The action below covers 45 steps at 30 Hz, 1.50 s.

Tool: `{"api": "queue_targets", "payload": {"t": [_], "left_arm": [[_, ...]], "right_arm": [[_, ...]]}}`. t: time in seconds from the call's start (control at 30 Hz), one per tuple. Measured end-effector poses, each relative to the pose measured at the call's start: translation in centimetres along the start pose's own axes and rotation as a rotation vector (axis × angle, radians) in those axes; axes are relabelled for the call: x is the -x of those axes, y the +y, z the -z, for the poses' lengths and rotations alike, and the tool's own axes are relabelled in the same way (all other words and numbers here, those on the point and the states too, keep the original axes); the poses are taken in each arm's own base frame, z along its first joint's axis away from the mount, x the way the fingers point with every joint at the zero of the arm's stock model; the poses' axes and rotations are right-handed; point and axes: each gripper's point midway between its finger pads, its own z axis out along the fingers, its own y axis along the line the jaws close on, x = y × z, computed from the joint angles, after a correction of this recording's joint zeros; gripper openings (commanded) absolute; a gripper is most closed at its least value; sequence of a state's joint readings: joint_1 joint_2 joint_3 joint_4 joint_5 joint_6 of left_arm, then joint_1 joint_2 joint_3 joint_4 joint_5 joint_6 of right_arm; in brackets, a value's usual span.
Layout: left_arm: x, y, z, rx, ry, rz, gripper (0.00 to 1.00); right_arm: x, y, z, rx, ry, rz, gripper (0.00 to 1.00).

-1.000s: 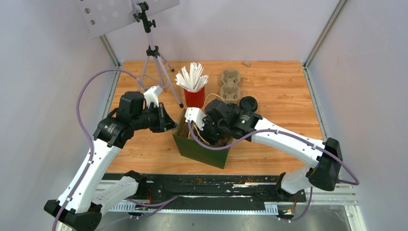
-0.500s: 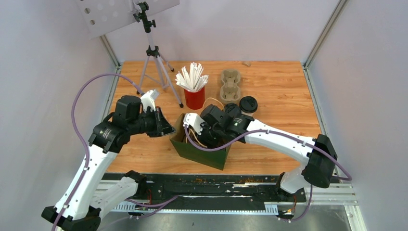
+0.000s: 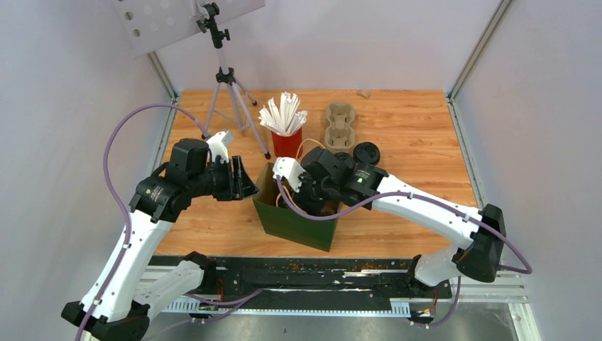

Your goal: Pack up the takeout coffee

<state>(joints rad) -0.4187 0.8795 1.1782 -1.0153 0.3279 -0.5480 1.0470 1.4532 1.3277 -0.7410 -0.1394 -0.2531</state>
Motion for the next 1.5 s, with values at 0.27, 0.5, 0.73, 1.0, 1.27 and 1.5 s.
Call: {"api": "queue_targets", "payload": {"t": [0.27, 0.5, 0.73, 1.0, 1.27, 1.5], "left_arm": [[0.9, -0.8, -0.2, -0.026, 0.012, -0.036, 0.61], [2.1, -1.2, -1.2, -0.050, 0.000, -0.089, 0.61], [3.5, -1.9, -2.1, -0.083, -0.031, -0.105, 0.62], [4.4, -2.6, -3.0, -0.090, 0.009, -0.063, 0.67], [8.2, -1.0, -1.4, 0.144, -0.003, -0.060, 0.67], [9.4, 0.0, -0.4, 0.239, 0.003, -0.079, 0.68]], "right_arm": [[4.0, 0.2, 4.2, -0.008, -0.135, -0.026, 0.60], [6.9, 0.0, 7.7, -0.041, -0.246, -0.087, 0.59], [7.5, 0.4, 9.9, -0.046, -0.311, -0.146, 0.55], [6.9, 0.9, 10.1, -0.030, -0.335, -0.132, 0.55], [7.9, 0.1, 7.9, -0.040, -0.320, -0.072, 0.55], [8.5, -1.0, 4.8, -0.053, -0.274, -0.021, 0.55]]}}
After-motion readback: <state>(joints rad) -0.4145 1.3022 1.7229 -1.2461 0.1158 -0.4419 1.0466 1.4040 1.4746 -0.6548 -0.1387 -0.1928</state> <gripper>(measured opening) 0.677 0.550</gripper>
